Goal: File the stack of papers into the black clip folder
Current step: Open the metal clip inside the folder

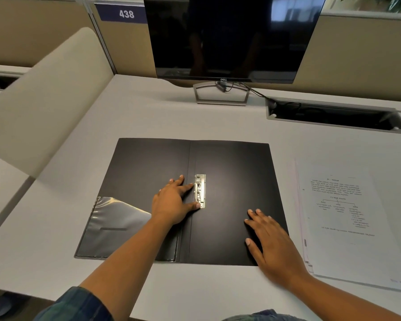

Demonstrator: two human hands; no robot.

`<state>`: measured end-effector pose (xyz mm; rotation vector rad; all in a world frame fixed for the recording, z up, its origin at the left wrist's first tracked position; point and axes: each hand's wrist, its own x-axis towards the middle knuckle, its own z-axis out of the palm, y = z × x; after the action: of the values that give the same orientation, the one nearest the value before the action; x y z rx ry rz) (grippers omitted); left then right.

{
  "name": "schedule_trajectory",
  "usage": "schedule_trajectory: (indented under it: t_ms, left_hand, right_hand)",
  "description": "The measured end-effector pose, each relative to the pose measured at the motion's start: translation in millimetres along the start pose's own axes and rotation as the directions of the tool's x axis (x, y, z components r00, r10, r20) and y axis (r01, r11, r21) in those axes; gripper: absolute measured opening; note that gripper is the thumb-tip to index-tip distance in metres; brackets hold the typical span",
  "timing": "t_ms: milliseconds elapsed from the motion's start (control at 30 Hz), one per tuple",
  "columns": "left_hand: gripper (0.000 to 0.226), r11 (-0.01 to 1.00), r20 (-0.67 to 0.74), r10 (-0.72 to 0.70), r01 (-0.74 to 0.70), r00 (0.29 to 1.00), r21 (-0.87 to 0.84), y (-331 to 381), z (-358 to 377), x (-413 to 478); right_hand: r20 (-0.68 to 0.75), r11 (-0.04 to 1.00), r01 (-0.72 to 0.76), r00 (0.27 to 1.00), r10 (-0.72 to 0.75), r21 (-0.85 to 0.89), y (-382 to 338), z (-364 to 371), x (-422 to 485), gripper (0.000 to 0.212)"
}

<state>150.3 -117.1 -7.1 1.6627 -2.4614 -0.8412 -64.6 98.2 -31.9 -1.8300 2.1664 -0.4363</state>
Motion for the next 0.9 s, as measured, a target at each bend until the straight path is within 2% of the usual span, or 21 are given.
schedule_trajectory:
  t_ms: [267,567,800,900]
  left_hand:
    - [0.077,1.000,0.018,0.001,-0.001,1.000,0.008,-2,-1,0]
    - [0.076,0.998,-0.085,0.045,-0.041,0.995,0.048,-2,7,-10]
    - [0.076,0.999,-0.080,-0.007,0.003,0.997,-0.051,1,5,-6]
    - [0.083,0.996,-0.096,-0.036,0.028,0.995,-0.082,6,2,-8]
  right_hand:
    - [-0.020,1.000,0.005,1.000,-0.005,0.018,1,0,0,0.051]
    - [-0.008,1.000,-0.002,1.000,0.003,0.022,2,0,0,0.053]
    - [-0.023,1.000,0.007,1.000,-0.006,0.017,3,2,0,0.050]
    - [-0.023,1.000,0.004,1.000,-0.004,0.013,3,3,0,0.050]
